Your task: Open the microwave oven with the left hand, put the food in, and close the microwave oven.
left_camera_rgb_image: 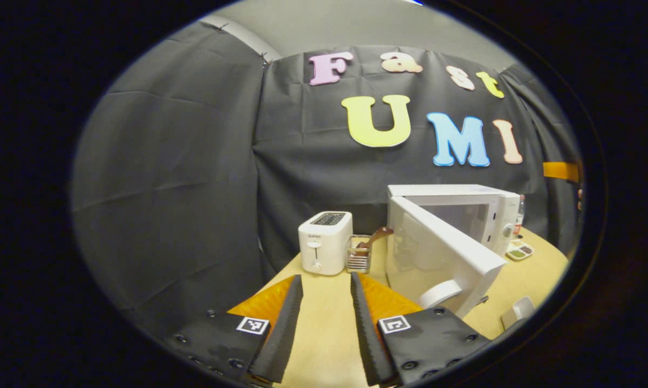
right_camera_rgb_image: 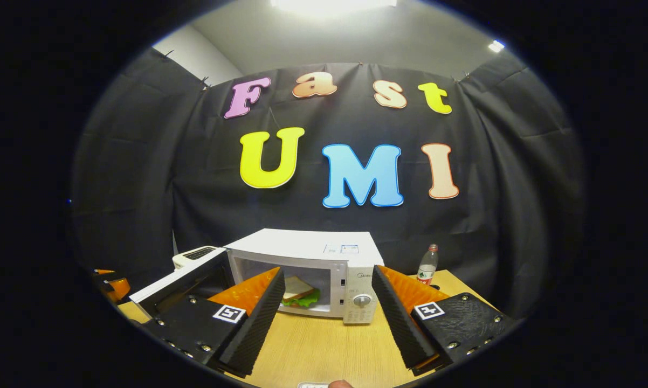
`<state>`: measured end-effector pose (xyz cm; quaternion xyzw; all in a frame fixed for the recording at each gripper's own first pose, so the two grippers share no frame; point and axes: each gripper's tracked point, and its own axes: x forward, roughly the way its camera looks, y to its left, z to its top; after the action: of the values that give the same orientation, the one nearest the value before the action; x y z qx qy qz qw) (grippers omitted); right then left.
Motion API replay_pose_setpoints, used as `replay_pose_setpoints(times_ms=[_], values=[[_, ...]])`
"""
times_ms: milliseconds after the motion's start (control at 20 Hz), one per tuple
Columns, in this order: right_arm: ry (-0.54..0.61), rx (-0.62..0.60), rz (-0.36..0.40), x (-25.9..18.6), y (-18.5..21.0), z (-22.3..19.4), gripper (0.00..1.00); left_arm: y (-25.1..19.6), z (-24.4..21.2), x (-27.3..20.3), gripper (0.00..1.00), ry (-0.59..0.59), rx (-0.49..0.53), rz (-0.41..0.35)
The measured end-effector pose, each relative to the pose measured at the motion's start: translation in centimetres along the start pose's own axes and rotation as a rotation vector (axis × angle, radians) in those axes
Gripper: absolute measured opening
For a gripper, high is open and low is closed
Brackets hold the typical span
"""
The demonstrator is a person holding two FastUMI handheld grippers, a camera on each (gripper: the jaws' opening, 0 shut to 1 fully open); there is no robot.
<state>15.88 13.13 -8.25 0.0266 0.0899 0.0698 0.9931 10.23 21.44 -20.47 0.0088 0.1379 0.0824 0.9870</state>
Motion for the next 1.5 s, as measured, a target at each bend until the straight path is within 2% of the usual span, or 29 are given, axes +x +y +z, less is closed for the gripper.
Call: replay_pose_setpoints(times_ms=[50, 100, 150, 250, 300, 350, 400, 450, 550, 1050, 1500], values=[[-0.001, 0.001, -0.002, -0.6, -0.6, 0.1, 0.98, -0.4, -0.4, -0.2, 0.58, 0.005, -0.005, -0.009], [-0.001, -0.001, -0.003, -1.1, -1.0, 0.2, 0.98, -0.9, -0.6, -0.3, 0.5, 0.012, -0.011, -0.021], [-0.004, -0.005, -0.001, -1.7, -1.5, 0.4, 0.98, -0.8, -1.0, -0.3, 0.58, 0.014, -0.006, -0.001], [-0.01, -0.014, -0.001, -2.8, -2.5, 0.7, 0.98, -1.7, -1.4, -0.6, 0.26, 0.03, -0.015, -0.012], [-0.015, -0.014, 0.001, -3.4, -2.9, 0.8, 0.98, -2.4, -1.5, -0.9, 0.27, 0.03, -0.023, -0.025], [-0.018, -0.014, 0.0, -3.9, -3.4, 1.0, 0.98, -2.2, -0.8, -1.2, 0.25, 0.025, -0.016, 0.004], [-0.022, -0.014, -0.002, -4.5, -3.9, 1.1, 0.98, -2.3, -1.1, -1.4, 0.12, 0.012, -0.018, 0.021], [-0.027, -0.011, -0.004, -5.0, -4.4, 1.2, 0.98, -3.1, -1.6, -1.2, 0.07, 0.03, -0.026, -0.002], [-0.034, -0.002, -0.001, -6.0, -5.1, 1.5, 0.98, -4.5, -1.8, -1.3, 0.1, 0.033, -0.033, -0.02], [-0.024, 0.0, -0.001, -9.9, -9.4, 0.9, 0.98, -9.6, -2.2, -1.6, 0.08, 0.04, 0.035, -0.055], [-0.026, 0.012, -0.038, -10.4, -10.5, 1.6, 0.98, -18.1, -1.3, -0.6, 0.07, 0.043, 0.055, -0.226]])
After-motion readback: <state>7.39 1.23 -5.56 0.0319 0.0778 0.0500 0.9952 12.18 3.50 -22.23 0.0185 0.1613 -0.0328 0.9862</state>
